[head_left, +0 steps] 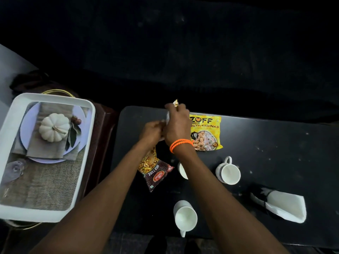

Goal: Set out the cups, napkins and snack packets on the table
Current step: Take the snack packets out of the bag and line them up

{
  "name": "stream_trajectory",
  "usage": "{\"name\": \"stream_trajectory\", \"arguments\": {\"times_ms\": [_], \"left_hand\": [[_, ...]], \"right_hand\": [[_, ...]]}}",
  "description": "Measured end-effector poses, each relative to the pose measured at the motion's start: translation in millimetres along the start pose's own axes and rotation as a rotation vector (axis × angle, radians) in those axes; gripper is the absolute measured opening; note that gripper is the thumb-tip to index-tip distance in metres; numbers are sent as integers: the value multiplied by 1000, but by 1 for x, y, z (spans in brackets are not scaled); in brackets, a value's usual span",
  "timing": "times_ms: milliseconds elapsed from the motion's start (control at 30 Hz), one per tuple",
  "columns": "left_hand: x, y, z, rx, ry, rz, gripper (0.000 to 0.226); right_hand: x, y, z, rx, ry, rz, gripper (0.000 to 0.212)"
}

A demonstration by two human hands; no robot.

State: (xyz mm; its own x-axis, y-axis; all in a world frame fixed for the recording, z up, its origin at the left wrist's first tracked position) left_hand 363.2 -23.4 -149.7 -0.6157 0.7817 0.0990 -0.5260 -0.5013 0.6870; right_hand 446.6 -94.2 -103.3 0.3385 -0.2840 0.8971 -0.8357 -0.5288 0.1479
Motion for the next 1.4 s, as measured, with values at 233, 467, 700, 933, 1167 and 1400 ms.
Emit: {"name": "stream_trajectory", "arguments": {"times_ms": [233,467,700,933,1167,1400], "left_hand": [[44,-4,2,10,9,430,26],[24,4,10,-370,-419,186,31],[4,5,6,-404,-601,48,57],[2,4,16,-512,-910,-104,71],[-2,-1,-2,-504,-858,-57,71],[-5,0,-5,-465,-779,-21,73]], "right_hand": [[-20,27,-20,366,-167,-310,52],[-10,-4,33,91,14,-191,49],[-17,-1,23,143,31,-303,54],[33,-5,105,-57,305,-136,61],[21,9,132,-79,110,-231,79],[16,11,139,-86,96,-219,78]]}}
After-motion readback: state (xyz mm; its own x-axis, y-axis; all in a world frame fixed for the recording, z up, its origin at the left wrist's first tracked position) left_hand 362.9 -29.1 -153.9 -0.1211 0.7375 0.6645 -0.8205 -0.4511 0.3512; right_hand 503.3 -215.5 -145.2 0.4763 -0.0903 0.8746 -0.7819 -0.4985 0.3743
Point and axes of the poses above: each hand's wrist, its own y-axis away from the middle knuckle, its own x-axis out of the back of the hand, z = x × y, the point moved 5 cm from there along -y, towards the middle knuckle, and after that the axes turned 5 degrees about y, right-handed, at the moved point
